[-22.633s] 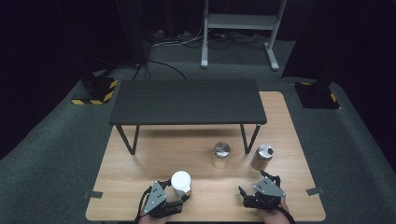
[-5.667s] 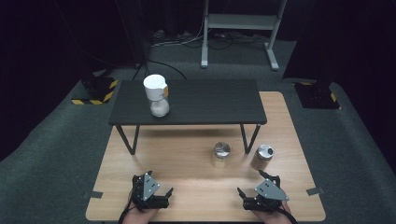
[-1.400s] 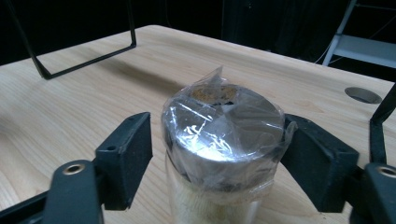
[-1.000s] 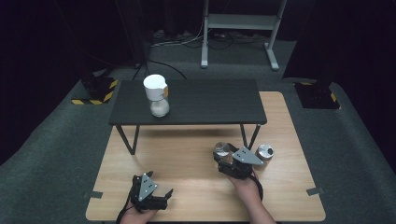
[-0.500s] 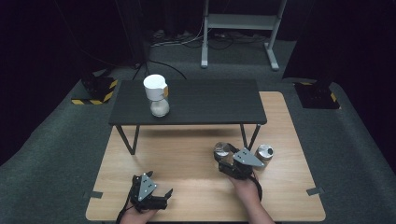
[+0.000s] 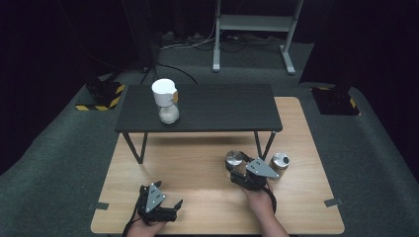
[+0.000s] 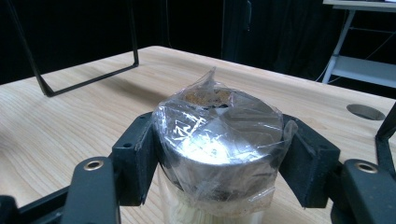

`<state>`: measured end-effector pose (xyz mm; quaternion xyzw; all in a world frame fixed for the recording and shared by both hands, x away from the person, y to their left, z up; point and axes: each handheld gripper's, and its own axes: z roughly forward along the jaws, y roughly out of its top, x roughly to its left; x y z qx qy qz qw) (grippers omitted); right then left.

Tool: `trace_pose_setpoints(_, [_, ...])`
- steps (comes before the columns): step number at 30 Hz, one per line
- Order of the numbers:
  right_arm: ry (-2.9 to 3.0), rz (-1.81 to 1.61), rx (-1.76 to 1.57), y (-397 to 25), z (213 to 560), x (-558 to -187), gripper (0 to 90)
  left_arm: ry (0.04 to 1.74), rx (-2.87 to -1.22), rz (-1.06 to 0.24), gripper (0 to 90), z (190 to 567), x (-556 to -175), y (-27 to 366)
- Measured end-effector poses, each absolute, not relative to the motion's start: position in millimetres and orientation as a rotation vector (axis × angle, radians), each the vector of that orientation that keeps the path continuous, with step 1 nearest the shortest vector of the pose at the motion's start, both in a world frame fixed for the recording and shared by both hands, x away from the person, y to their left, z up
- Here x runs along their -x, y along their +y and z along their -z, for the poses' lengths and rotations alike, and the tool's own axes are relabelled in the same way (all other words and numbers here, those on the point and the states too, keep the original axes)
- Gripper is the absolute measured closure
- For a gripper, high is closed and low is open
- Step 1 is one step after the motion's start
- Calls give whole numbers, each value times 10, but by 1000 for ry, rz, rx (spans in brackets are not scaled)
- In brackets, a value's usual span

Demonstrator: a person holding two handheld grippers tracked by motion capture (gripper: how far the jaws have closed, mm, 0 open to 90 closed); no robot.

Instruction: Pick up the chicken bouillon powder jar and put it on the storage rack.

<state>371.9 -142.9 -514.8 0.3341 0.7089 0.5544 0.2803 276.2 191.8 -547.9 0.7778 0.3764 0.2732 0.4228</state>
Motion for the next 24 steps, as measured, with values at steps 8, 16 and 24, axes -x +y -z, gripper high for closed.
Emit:
trace_pose_setpoints(8, [1873,-1514,-881,-1490,5025,-3639,343,943,-1948,-682,9,5479,-2762,1917])
trace_pose_setpoints(16, [1842,-1537,-850,-1540,4871,-3528,343,941,-1947,-681,9,5479,-2761,1919])
trace_pose_setpoints(24, [1820,-1556,-833,-1575,4728,-3439,343,943,-1947,-678,9,5478,-2762,1922])
